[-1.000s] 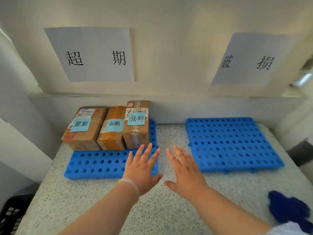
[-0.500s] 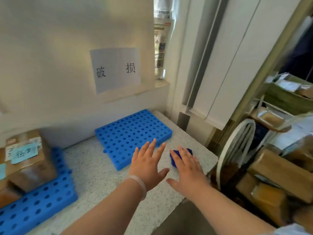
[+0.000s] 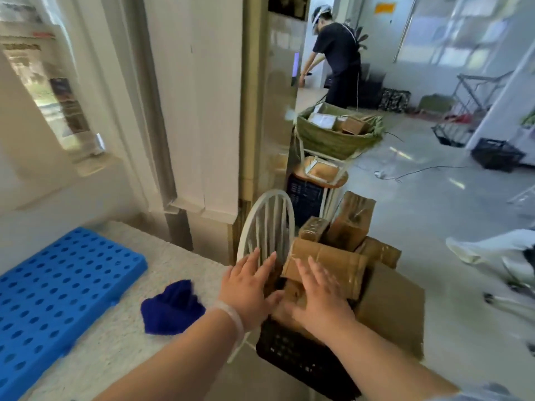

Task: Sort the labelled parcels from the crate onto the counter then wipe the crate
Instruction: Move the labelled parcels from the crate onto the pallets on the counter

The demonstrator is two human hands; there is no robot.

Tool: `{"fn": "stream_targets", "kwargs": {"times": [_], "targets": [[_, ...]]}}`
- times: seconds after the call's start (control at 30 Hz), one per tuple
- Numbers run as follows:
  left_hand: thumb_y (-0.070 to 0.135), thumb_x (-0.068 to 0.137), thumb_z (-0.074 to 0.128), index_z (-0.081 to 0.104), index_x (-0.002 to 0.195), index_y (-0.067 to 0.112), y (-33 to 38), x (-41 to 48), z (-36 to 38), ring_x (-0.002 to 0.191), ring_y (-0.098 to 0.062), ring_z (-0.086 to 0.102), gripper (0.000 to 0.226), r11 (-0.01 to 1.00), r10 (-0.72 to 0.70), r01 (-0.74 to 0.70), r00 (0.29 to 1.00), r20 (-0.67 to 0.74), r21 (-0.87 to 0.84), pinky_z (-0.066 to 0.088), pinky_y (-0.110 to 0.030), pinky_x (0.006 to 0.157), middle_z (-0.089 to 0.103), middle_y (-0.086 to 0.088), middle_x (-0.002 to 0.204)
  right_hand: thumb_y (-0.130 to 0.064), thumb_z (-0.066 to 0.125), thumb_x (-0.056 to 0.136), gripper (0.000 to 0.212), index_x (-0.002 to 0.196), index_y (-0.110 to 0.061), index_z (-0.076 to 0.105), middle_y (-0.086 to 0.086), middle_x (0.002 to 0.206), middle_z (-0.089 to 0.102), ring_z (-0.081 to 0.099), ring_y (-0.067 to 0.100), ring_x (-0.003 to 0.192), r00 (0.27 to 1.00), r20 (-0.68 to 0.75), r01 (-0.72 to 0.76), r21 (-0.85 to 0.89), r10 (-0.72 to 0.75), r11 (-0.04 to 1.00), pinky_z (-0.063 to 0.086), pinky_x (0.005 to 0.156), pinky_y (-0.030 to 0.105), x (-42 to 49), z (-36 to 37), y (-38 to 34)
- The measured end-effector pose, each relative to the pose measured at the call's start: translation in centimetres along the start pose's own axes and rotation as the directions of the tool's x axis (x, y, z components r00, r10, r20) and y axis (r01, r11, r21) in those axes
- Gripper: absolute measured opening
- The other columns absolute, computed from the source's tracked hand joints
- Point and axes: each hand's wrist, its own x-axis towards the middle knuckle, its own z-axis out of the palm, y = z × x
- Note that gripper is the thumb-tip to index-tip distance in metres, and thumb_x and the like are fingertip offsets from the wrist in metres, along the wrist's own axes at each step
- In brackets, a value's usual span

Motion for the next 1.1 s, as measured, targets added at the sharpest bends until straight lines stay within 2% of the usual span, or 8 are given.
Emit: {"fn": "stream_targets", "kwargs": {"times": [0.1, 0.23, 0.53, 0.67, 0.77, 0.9, 1.03, 1.1], "targets": [[0.063, 0.094, 0.040, -0.007, 0.153, 0.045, 3.9, 3.9, 1.4, 0.151, -0.021, -0.001, 0.077, 1.000, 0.015, -0.014, 0.998, 0.059, -0.020, 0.005, -0.042, 0.121, -0.007, 0.006, 0.164, -0.059, 0.054, 0.091, 0.092, 0.153, -0.040, -0.012, -0.009, 0.163, -0.018, -0.008, 0.024, 0.151, 0.992, 0.021, -0.127, 0.046, 0.126, 0.991, 0.009, 0.120, 0.047, 2.3, -1.9, 5.4], [0.060, 0.094, 0.043, -0.007, 0.153, 0.044, 6.8, 8.2, 3.2, 0.151, -0.023, -0.001, 0.079, 0.994, -0.063, 0.074, 0.989, 0.131, -0.080, 0.007, -0.044, 0.121, -0.008, 0.007, 0.164, -0.058, 0.056, 0.090, 0.092, 0.153, -0.041, -0.009, -0.012, 0.162, -0.018, -0.004, 0.024, 0.151, 0.970, 0.046, -0.241, 0.154, 0.237, 0.958, 0.032, 0.114, 0.049, 5.5, -3.6, 10.9], [0.056, 0.090, 0.056, -0.010, 0.151, 0.048, 7.0, 14.7, 6.5, 0.150, -0.030, 0.009, 0.090, 0.882, -0.345, 0.392, 0.915, 0.208, -0.261, 0.020, -0.051, 0.119, -0.004, 0.004, 0.164, -0.051, 0.062, 0.089, 0.090, 0.157, -0.031, 0.007, 0.003, 0.162, 0.017, 0.023, 0.028, 0.147, 0.911, 0.242, -0.412, 0.481, 0.334, 0.774, 0.032, 0.115, 0.049, 11.5, -4.3, 15.5], [0.050, 0.089, 0.061, -0.008, 0.153, 0.043, 7.4, 16.0, 7.0, 0.142, -0.028, 0.032, 0.094, 0.773, -0.441, 0.517, 0.854, 0.276, -0.367, 0.035, -0.046, 0.113, 0.015, -0.004, 0.161, -0.047, 0.054, 0.096, 0.082, 0.158, -0.026, 0.006, 0.009, 0.160, 0.025, 0.033, 0.033, 0.142, 0.846, 0.399, -0.531, 0.572, 0.353, 0.625, 0.036, 0.110, 0.045, 12.5, -4.2, 15.5], [0.047, 0.090, 0.062, -0.001, 0.154, 0.041, 7.8, 15.5, 7.2, 0.133, -0.025, 0.045, 0.090, 0.766, -0.449, 0.504, 0.864, 0.229, -0.399, 0.044, -0.043, 0.107, 0.028, -0.004, 0.155, -0.043, 0.051, 0.099, 0.075, 0.158, -0.022, 0.010, 0.011, 0.159, 0.028, 0.035, 0.034, 0.141, 0.841, 0.397, -0.541, 0.606, 0.367, 0.584, 0.038, 0.108, 0.044, 12.7, -4.1, 15.6], [0.047, 0.088, 0.064, 0.001, 0.155, 0.037, 8.0, 14.0, 6.6, 0.135, -0.024, 0.041, 0.092, 0.710, -0.501, 0.503, 0.853, 0.147, -0.493, 0.041, -0.043, 0.110, 0.028, -0.004, 0.155, -0.043, 0.052, 0.098, 0.070, 0.156, -0.020, 0.020, 0.011, 0.150, 0.040, 0.045, 0.034, 0.132, 0.829, 0.381, -0.553, 0.665, 0.410, 0.501, 0.042, 0.105, 0.045, 13.0, -4.8, 15.0], [0.062, 0.084, 0.060, 0.006, 0.155, 0.035, 7.9, 12.8, 5.2, 0.141, -0.028, 0.034, 0.093, 0.553, -0.633, 0.529, 0.769, 0.089, -0.643, 0.036, -0.050, 0.112, 0.023, -0.002, 0.157, -0.041, 0.057, 0.096, 0.069, 0.154, -0.019, 0.026, 0.011, 0.144, 0.046, 0.050, 0.034, 0.125, 0.841, 0.341, -0.526, 0.696, 0.419, 0.488, 0.046, 0.100, 0.046, 13.3, -5.9, 13.8], [0.075, 0.080, 0.051, 0.020, 0.154, 0.032, 7.7, 12.3, 4.1, 0.137, -0.030, 0.039, 0.091, 0.494, -0.679, 0.536, 0.730, 0.082, -0.685, 0.039, -0.054, 0.109, 0.031, -0.005, 0.153, -0.037, 0.060, 0.095, 0.069, 0.153, -0.017, 0.028, 0.012, 0.141, 0.049, 0.052, 0.034, 0.122, 0.846, 0.330, -0.516, 0.704, 0.418, 0.488, 0.048, 0.100, 0.047, 13.1, -6.3, 13.2]]}}
